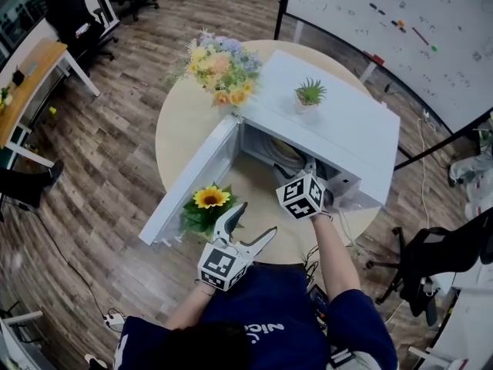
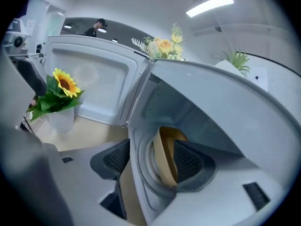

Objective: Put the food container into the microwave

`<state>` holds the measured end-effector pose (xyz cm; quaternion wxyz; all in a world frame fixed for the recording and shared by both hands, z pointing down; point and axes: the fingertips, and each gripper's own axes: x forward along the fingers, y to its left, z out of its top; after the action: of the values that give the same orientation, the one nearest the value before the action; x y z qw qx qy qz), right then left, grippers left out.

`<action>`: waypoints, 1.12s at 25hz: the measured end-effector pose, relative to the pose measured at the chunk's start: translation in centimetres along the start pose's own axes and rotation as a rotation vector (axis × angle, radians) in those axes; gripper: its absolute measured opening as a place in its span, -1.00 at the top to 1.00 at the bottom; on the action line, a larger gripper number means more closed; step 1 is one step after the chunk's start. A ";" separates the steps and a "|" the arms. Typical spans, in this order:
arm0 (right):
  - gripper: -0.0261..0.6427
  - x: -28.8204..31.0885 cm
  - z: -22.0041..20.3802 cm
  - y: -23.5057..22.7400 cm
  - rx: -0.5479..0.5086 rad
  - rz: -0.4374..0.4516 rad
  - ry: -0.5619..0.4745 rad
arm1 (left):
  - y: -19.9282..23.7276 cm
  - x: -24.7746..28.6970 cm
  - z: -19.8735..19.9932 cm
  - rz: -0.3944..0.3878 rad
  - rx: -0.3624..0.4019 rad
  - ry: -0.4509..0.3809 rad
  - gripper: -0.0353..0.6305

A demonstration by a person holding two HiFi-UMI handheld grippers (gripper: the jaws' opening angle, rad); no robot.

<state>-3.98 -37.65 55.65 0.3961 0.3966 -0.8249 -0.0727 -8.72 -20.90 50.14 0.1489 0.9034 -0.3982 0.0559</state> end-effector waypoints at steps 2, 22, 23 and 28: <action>0.03 -1.4 0.0 0.2 0.039 -0.008 -0.024 | -0.2 -0.3 0.0 -0.003 0.000 -0.005 -0.24; 0.07 -14.7 -1.0 4.0 0.443 -0.130 -0.276 | -0.4 -0.6 -0.1 0.005 -0.024 -0.032 -0.20; 0.08 -15.3 -1.3 4.2 0.467 -0.141 -0.287 | -0.4 -0.6 -0.1 0.007 -0.021 -0.032 -0.20; 0.11 -17.6 -2.6 5.3 0.569 -0.186 -0.339 | -0.3 -0.7 -0.1 0.018 -0.008 -0.035 -0.18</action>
<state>1.29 -21.04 49.17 0.1183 0.5469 -0.8266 0.0596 -8.94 -20.22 50.03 0.1452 0.9001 -0.4089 0.0399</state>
